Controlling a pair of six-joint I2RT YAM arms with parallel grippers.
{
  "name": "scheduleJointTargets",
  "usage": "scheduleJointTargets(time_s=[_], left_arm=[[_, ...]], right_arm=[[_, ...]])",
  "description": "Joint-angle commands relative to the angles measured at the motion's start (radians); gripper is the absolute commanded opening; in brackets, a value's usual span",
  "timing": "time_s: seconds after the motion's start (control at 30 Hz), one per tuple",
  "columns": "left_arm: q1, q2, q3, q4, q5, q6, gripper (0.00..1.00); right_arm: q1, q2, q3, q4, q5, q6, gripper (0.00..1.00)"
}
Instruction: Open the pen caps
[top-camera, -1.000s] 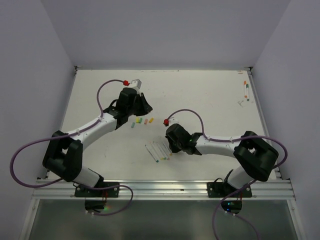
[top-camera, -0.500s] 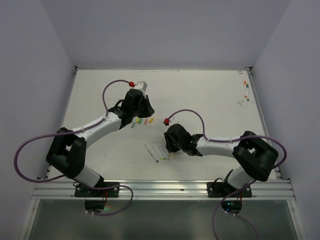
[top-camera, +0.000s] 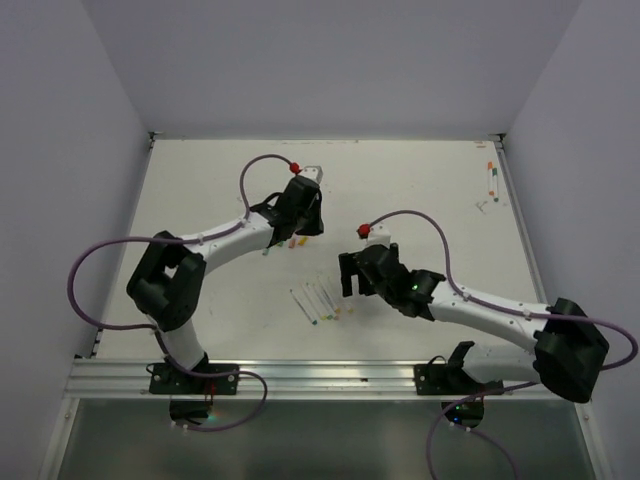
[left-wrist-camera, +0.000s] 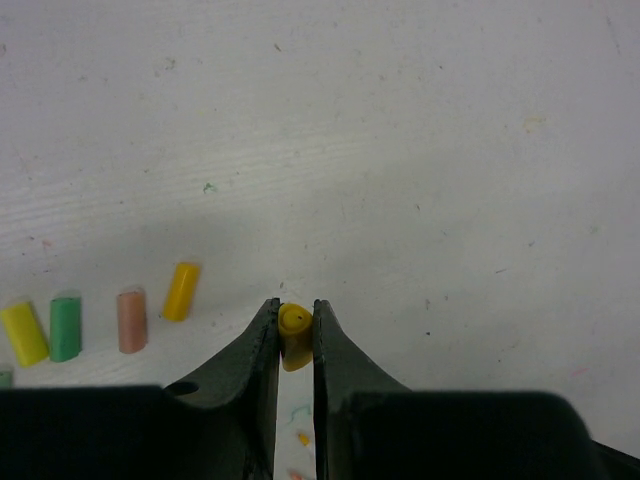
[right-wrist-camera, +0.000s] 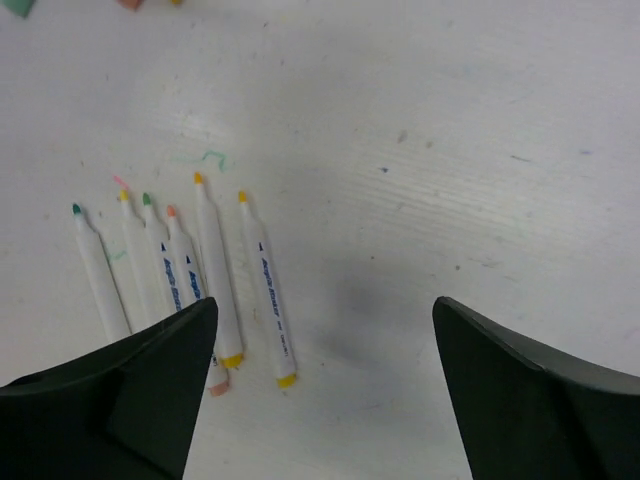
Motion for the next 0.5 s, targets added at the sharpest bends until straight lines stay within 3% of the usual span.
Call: scheduleJointTargets(time_s=[0.0, 0.2, 0.23, 0.27, 0.3, 0.37, 0.47], left_arm=[[-0.017, 0.046, 0.055, -0.067, -0.076, 0.039, 0.00], [-0.019, 0.100, 0.078, -0.065, -0.102, 0.050, 0.00], [-0.020, 0.117, 0.090, -0.074, -0.108, 0.051, 0.00], [-0.020, 0.124, 0.098, -0.084, -0.117, 0.054, 0.00], [-0.022, 0.132, 0.104, -0.093, -0.128, 0.056, 0.00], [-0.023, 0.157, 0.123, -0.110, -0.134, 0.064, 0.00], [-0.025, 0.175, 0.123, -0.116, -0.145, 0.065, 0.00]], right_arm=[[-0.009, -0.140, 0.082, -0.177, 0.226, 0.061, 0.97], [-0.029, -0.113, 0.269, -0.455, 0.277, 0.110, 0.98], [-0.034, -0.096, 0.287, -0.519, 0.260, 0.106, 0.94], [-0.040, -0.072, 0.305, -0.551, 0.235, 0.083, 0.84], [-0.060, -0.047, 0.349, -0.596, 0.232, 0.102, 0.82], [-0.072, 0.011, 0.376, -0.705, 0.270, 0.145, 0.87], [-0.075, -0.016, 0.335, -0.691, 0.290, 0.182, 0.96]])
